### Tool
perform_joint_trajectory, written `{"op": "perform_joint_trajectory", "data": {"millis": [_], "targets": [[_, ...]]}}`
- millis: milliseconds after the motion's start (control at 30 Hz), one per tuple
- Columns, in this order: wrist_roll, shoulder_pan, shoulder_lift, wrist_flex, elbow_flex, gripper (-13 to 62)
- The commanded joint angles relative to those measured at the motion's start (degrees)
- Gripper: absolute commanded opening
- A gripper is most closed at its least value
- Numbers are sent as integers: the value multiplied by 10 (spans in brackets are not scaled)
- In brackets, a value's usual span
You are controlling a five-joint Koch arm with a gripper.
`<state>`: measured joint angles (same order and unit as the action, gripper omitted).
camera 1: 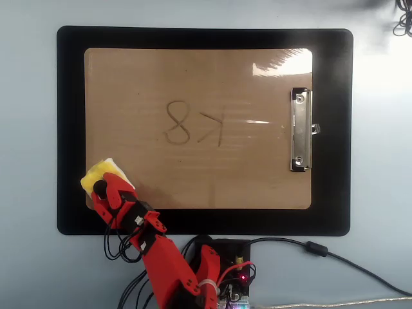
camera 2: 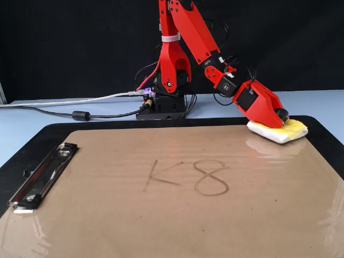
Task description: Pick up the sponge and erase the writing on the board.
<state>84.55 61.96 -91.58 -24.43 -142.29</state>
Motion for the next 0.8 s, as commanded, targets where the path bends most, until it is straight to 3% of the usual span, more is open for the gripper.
{"op": "perform_joint_trajectory", "data": {"millis": [0, 167, 367, 700, 767], "targets": [[4, 2, 6, -54, 18, 188], [5, 2, 18, -60, 31, 279], [5, 2, 18, -62, 25, 270], [4, -4, 75, -231, 29, -55], [4, -12, 99, -271, 26, -76]]}}
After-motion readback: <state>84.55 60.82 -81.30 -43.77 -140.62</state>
